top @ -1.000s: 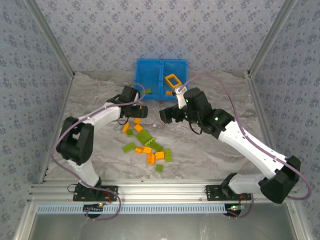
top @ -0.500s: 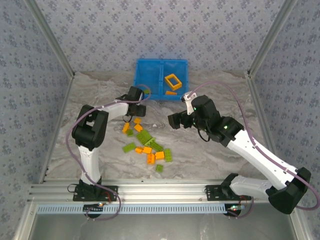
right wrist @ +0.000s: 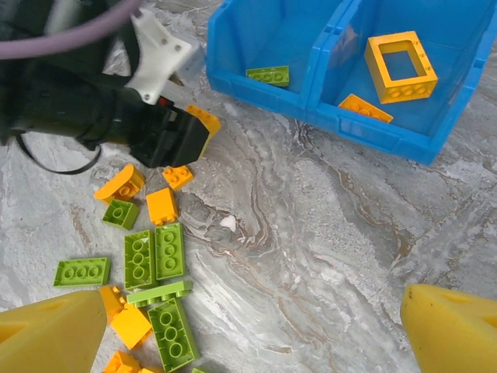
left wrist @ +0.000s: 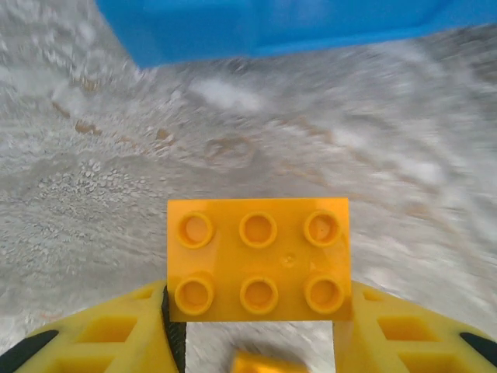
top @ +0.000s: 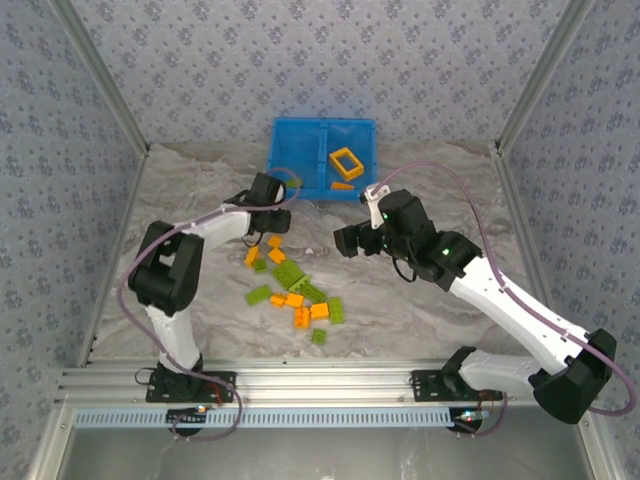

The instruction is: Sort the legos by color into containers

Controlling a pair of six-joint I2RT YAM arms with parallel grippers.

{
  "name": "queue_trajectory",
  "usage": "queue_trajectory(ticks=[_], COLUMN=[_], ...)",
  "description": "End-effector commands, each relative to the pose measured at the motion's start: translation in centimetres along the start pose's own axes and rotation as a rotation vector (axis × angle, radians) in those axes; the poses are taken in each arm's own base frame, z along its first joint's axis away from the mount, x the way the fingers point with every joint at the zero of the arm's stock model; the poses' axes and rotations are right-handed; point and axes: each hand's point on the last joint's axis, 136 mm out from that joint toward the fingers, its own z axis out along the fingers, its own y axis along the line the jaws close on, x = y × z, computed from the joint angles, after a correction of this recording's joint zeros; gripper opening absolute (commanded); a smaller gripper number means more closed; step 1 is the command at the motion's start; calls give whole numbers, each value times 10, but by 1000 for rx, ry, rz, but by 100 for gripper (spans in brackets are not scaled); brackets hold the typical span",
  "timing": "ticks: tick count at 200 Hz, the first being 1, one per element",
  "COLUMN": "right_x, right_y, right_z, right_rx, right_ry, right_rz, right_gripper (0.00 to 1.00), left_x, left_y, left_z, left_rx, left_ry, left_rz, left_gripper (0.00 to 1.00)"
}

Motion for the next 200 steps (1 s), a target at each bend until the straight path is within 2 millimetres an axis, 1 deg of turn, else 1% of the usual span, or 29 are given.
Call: queue_trajectory(ticks=[1,11,22,33,45,73,90,92,96,100,114,135,141,150,167,178,191,200], right_x=[-9,-13,-17,-19,-20,-15,-8,-7,-5,-4,2,10,11,12,12,10,8,7], right_y=[-6,-8,-10,-13,-19,-29,-34,-35,-36,-38,-42,-49,-50,-52,-53,-53,-52,-52], right_z=[0,-1,-3,-5,-8,-16,-25,-26,-28,-31,-37,-47,-48,-50,-52,-53,-52,-52], right_rx=[32,40,52,70,96,132,151,155,157,161,172,188,192,197,200,199,197,195], right_ry=[-38,-49,-70,-87,-105,-100,-89,-87,-89,-91,-94,-108,-111,-115,-118,-121,-125,-128], right_rz=[34,46,58,73,90,117,125,126,129,133,146,166,170,174,173,171,168,169], right_gripper=[100,100,100,100,100,100,100,100,100,100,100,100,100,100,100,100,100,100], left_x=[-40,-51,-68,-87,-108,-152,-171,-170,-178,-182,-191,-193,-196,-194,-194,-195,-198,-201], left_y=[-49,-64,-79,-90,-100,-125,-138,-138,-142,-144,-151,-158,-160,-161,-165,-167,-169,-172], left_z=[-60,-73,-85,-90,-88,-62,-38,-34,-32,-27,-8,18,20,27,31,28,19,9], left_rx=[123,146,169,181,191,221,225,223,225,223,221,217,218,221,235,246,256,264], left_ry=[-156,-191,-232,-271,-300,-351,-350,-343,-354,-353,-343,-313,-313,-297,-294,-295,-304,-317], left_rz=[41,68,95,113,122,155,181,184,188,194,215,231,230,227,213,205,202,204], left_gripper=[42,43,44,45,45,45,45,45,45,45,45,46,46,47,53,58,62,65])
